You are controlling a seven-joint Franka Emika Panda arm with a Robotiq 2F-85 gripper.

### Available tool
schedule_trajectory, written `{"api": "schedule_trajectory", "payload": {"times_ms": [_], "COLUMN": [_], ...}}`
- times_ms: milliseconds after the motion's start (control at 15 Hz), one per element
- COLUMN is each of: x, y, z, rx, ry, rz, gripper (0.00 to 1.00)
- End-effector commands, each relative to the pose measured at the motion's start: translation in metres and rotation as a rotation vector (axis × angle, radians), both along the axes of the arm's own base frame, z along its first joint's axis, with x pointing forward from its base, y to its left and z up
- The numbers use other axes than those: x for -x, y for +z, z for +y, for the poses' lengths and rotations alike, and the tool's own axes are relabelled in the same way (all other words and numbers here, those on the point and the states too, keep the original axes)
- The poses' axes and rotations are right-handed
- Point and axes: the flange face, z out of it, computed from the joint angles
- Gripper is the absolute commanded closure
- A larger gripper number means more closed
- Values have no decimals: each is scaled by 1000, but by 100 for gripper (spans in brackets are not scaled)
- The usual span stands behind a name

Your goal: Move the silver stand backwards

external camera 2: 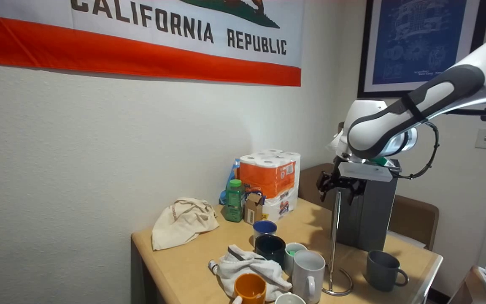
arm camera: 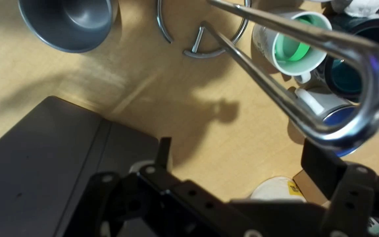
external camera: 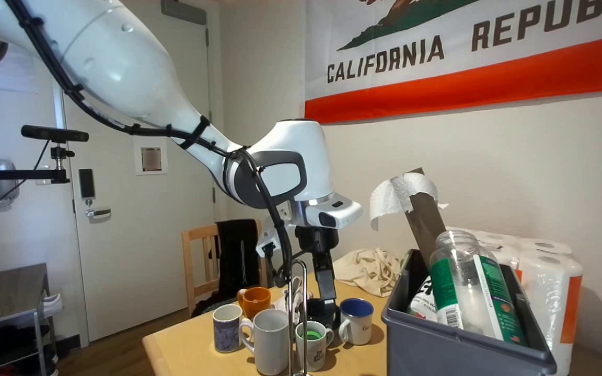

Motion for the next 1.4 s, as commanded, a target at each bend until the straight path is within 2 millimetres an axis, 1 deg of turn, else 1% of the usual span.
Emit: {"api": "schedule_trajectory", "payload": {"times_ms": [0, 133, 267, 333, 400, 467, 533, 600, 1000, 1067, 1133, 1200, 1267, 1333], "x": [-3, -3, -2, -1, 0, 2, 4, 5, 7, 7, 7, 7, 6, 5], "y": [18, 22, 21, 20, 19, 16, 14, 13, 12, 11, 11, 10, 10, 12], "z": [15, 23, 27, 28, 29, 30, 31, 31, 35, 36, 37, 38, 38, 39], "rx": [-23, -30, -38, -42, -44, -49, -52, -54, -79, -85, -91, -92, -92, -90], "ry": [27, 41, 48, 49, 52, 54, 54, 54, 52, 52, 51, 50, 50, 49], "rz": [68, 105, 139, 154, 171, 190, 205, 216, 241, 247, 250, 253, 255, 253], "gripper": [0, 0, 0, 5, 28, 29, 32, 39, 87, 94, 99, 100, 100, 97]}}
